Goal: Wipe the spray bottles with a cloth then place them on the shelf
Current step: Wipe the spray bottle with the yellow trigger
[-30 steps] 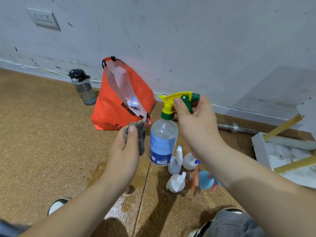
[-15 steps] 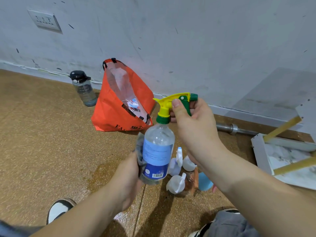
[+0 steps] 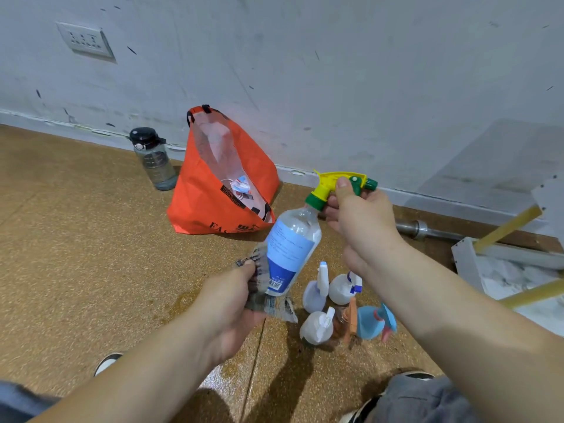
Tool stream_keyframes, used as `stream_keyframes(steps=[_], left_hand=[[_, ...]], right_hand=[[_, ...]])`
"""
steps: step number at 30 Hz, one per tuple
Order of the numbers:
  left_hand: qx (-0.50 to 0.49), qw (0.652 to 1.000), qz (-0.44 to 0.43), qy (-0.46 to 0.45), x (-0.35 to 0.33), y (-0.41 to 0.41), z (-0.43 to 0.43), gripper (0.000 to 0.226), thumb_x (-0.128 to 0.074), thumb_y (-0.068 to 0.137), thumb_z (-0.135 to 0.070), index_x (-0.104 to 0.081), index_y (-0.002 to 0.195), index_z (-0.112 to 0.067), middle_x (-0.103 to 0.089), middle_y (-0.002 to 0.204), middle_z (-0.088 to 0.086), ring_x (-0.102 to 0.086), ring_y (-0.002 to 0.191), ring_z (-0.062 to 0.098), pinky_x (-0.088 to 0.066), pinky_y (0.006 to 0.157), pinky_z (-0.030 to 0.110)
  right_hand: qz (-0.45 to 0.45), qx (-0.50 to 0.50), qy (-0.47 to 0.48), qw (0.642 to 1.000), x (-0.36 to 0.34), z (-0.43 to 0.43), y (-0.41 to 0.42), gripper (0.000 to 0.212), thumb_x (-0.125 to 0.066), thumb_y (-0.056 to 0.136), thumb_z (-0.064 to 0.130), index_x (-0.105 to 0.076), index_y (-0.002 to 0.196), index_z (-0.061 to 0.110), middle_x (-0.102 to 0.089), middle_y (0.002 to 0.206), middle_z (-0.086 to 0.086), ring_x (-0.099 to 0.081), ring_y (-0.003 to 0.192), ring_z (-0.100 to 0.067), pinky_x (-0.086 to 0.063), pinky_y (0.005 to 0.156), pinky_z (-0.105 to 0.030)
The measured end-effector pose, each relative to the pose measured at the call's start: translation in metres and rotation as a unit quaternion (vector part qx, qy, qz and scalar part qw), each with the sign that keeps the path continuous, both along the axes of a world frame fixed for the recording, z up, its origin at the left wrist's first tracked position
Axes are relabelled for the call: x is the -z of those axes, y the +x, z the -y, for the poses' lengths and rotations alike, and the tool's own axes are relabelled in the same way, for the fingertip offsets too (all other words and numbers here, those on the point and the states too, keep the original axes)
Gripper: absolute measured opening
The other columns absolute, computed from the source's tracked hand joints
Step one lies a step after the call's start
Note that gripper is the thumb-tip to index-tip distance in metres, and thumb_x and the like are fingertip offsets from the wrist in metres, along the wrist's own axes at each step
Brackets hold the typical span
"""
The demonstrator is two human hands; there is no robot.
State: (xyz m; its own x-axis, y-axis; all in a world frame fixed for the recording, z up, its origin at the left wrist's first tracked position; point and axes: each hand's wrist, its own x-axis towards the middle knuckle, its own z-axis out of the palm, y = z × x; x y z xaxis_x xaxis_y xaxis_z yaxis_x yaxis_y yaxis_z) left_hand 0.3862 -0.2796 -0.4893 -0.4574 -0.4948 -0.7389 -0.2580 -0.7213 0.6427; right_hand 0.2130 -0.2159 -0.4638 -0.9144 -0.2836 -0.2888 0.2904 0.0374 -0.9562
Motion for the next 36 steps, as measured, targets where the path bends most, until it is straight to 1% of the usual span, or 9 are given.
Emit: stream_keyframes(steps=[6, 8, 11, 14, 18, 22, 27, 32, 36], left_hand=[[-0.035, 0.994, -0.014, -0.100, -0.014, 0.001, 0.011, 0.024, -0.050, 0.110, -0.029, -0.069, 0.110, -0.015, -0.080, 0.096, 0.012, -0.072, 0.097, 0.035, -0.055, 0.099, 0.061], [-0.039, 0.971, -0.016, -0.234, -0.017, 0.001, 0.013, 0.019, -0.051, 0.109, -0.032, -0.068, 0.110, -0.025, -0.079, 0.090, -0.007, -0.071, 0.097, 0.025, -0.055, 0.100, 0.058], [0.032, 0.889, -0.058, -0.453, -0.016, 0.002, 0.013, 0.029, -0.052, 0.108, -0.034, -0.057, 0.137, -0.038, -0.070, 0.119, -0.019, -0.065, 0.112, 0.004, -0.053, 0.101, 0.037], [0.149, 0.837, -0.071, -0.521, 0.000, 0.002, 0.011, 0.047, -0.048, 0.108, -0.035, -0.039, 0.154, -0.036, -0.055, 0.147, -0.015, -0.051, 0.132, -0.003, -0.042, 0.112, 0.027], [0.150, 0.880, -0.077, -0.444, 0.021, 0.002, 0.009, 0.045, -0.037, 0.109, -0.050, -0.037, 0.153, -0.041, -0.055, 0.147, -0.017, -0.049, 0.137, -0.003, -0.040, 0.117, 0.032], [0.138, 0.959, -0.019, -0.247, 0.025, -0.001, 0.011, 0.032, -0.040, 0.111, -0.043, -0.061, 0.128, -0.027, -0.077, 0.098, -0.001, -0.072, 0.085, 0.011, -0.062, 0.087, 0.041], [0.130, 0.975, 0.057, -0.172, 0.021, 0.000, 0.015, 0.055, -0.041, 0.111, -0.045, -0.033, 0.160, -0.021, -0.051, 0.155, 0.006, -0.053, 0.138, 0.028, -0.041, 0.115, 0.045], [0.124, 0.972, 0.046, -0.192, 0.019, -0.011, 0.022, 0.052, -0.039, 0.112, -0.039, -0.032, 0.160, -0.021, -0.045, 0.153, -0.003, -0.052, 0.120, 0.017, -0.056, 0.072, 0.024], [0.142, 0.964, 0.060, -0.215, 0.039, -0.014, 0.026, 0.053, -0.039, 0.111, -0.042, -0.037, 0.157, -0.017, -0.044, 0.157, 0.002, -0.046, 0.137, 0.022, -0.037, 0.112, 0.035]], right_hand=[[-0.109, -0.017, 0.027, 0.993, -0.013, 0.002, 0.008, 0.034, -0.068, 0.091, 0.043, -0.063, 0.112, 0.017, -0.074, 0.104, -0.003, -0.074, 0.097, -0.020, -0.060, 0.093, -0.049], [-0.163, -0.057, 0.048, 0.984, -0.016, 0.002, 0.014, 0.027, -0.069, 0.091, 0.043, -0.060, 0.106, 0.022, -0.073, 0.102, -0.001, -0.073, 0.097, -0.018, -0.060, 0.091, -0.043], [-0.224, -0.108, 0.065, 0.966, -0.016, -0.001, 0.028, 0.014, -0.069, 0.098, 0.030, -0.057, 0.100, 0.023, -0.069, 0.096, 0.002, -0.067, 0.086, -0.007, -0.054, 0.076, -0.023], [-0.235, -0.134, 0.053, 0.961, -0.013, 0.001, 0.041, 0.013, -0.070, 0.097, 0.029, -0.059, 0.100, 0.022, -0.072, 0.095, 0.001, -0.071, 0.090, -0.015, -0.059, 0.084, -0.041], [-0.197, -0.155, 0.031, 0.968, -0.009, 0.005, 0.051, 0.021, -0.071, 0.091, 0.035, -0.063, 0.103, 0.020, -0.074, 0.098, -0.003, -0.073, 0.094, -0.022, -0.058, 0.091, -0.053], [-0.209, -0.172, 0.067, 0.960, -0.007, 0.004, 0.044, 0.021, -0.073, 0.095, 0.024, -0.064, 0.105, 0.009, -0.073, 0.101, -0.011, -0.071, 0.095, -0.026, -0.057, 0.090, -0.052], [-0.242, -0.176, 0.116, 0.947, 0.002, 0.000, 0.032, 0.023, -0.079, 0.090, 0.032, -0.067, 0.097, 0.013, -0.072, 0.093, -0.008, -0.068, 0.087, -0.022, -0.055, 0.078, -0.036], [-0.298, -0.182, 0.216, 0.912, 0.028, 0.007, 0.011, 0.029, -0.074, 0.081, 0.054, -0.062, 0.083, 0.028, -0.059, 0.084, 0.002, -0.056, 0.082, -0.021, -0.045, 0.071, -0.037], [-0.294, -0.219, 0.281, 0.887, 0.046, 0.023, -0.009, 0.027, -0.078, 0.088, 0.042, -0.064, 0.099, 0.021, -0.062, 0.093, -0.004, -0.056, 0.081, -0.021, -0.044, 0.071, -0.034]])
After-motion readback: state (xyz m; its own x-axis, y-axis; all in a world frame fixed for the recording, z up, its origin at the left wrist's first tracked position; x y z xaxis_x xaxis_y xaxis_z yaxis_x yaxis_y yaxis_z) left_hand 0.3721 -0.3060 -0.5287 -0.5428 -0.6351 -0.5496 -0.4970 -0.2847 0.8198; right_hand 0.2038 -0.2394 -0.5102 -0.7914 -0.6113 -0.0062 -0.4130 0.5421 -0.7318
